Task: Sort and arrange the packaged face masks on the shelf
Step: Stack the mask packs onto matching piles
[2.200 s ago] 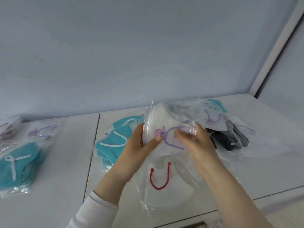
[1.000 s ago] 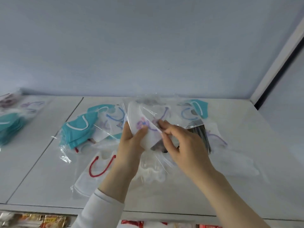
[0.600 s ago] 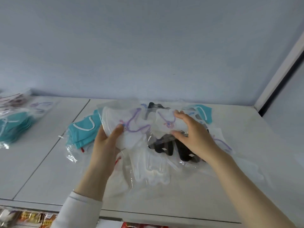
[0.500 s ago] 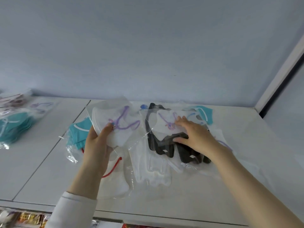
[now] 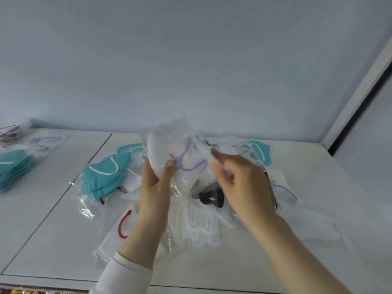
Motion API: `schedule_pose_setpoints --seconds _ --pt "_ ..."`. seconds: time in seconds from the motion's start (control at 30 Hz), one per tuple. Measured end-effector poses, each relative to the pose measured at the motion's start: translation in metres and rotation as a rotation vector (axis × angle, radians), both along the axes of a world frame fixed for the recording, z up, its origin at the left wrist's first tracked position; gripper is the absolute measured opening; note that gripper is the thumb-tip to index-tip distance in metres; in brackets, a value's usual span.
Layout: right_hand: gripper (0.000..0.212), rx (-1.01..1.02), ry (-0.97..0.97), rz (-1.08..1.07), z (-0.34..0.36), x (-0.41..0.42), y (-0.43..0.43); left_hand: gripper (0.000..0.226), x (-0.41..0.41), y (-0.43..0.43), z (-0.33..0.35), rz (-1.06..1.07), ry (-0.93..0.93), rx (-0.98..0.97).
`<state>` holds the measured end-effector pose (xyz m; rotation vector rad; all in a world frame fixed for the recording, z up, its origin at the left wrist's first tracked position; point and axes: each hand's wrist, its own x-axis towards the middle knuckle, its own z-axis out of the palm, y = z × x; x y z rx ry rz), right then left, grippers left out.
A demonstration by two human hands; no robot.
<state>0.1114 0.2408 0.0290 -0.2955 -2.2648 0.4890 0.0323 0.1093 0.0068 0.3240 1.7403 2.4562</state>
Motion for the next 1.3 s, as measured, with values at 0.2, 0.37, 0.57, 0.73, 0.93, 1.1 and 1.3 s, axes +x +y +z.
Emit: schedule_pose_setpoints --seconds 0.2,0.37,0.57,0.73,0.93,1.1,1.3 --pt "0.087 -0.404 -0.209 0.272 -0.003 0.006 -0.027 0.026 0.011 0.006 -0.002 -0.168 -0.017 0.097" --pt "0.063 -0.502 -0.204 0.275 0.000 0.014 -0.030 0.048 0.012 0.009 -0.003 -0.224 0.016 0.041" --pt "0.033 -0.377 -0.190 -0.243 -0.026 0.049 0.084 0.016 0.000 0.007 -0.007 -0.115 -0.040 0.024" --pt "0.056 -0.326 -0.783 -0.534 -0.059 0.050 0.151 0.016 0.000 0.010 -0.002 -0.108 -0.092 0.047" --pt "0.033 -0.480 -0.680 -0.445 -0.050 0.028 0.160 0.021 0.004 0.014 0.001 -0.129 -0.110 0.049" --pt "0.012 -0.604 -0.340 -0.471 -0.027 0.038 0.173 0.028 0.003 0.011 0.001 -0.119 -0.096 0.055" --pt "0.019 -0.649 0.168 -0.408 0.014 0.071 0.182 0.015 0.000 0.013 -0.001 -0.114 -0.101 0.045"
